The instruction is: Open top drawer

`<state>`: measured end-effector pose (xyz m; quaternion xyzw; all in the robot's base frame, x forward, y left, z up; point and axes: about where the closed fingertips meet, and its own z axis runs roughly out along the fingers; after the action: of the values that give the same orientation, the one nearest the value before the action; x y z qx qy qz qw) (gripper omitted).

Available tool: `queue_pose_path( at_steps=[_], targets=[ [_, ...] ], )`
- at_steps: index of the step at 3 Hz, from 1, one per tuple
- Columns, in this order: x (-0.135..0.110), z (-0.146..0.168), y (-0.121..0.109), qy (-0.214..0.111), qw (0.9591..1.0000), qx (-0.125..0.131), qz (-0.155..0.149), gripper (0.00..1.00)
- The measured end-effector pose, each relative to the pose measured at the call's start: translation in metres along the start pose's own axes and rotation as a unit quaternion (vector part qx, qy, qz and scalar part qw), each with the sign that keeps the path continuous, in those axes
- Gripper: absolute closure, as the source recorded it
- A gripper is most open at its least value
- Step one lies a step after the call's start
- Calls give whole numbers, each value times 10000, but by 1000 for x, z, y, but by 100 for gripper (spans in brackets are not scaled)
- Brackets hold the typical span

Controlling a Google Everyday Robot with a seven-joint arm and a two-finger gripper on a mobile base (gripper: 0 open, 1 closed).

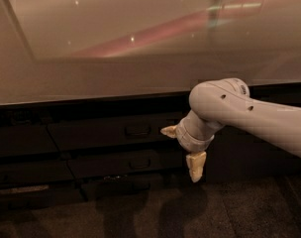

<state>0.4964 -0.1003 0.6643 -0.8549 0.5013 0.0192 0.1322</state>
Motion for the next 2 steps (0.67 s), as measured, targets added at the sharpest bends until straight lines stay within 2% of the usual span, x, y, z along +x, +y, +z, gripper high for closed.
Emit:
queue_pose_path(
  at_steps=[1, 2],
  targets=[
    [-2, -6, -2, 475, 9983, 264, -209, 0],
    [-4, -17, 7, 1189, 9871, 787, -731, 0]
  ],
)
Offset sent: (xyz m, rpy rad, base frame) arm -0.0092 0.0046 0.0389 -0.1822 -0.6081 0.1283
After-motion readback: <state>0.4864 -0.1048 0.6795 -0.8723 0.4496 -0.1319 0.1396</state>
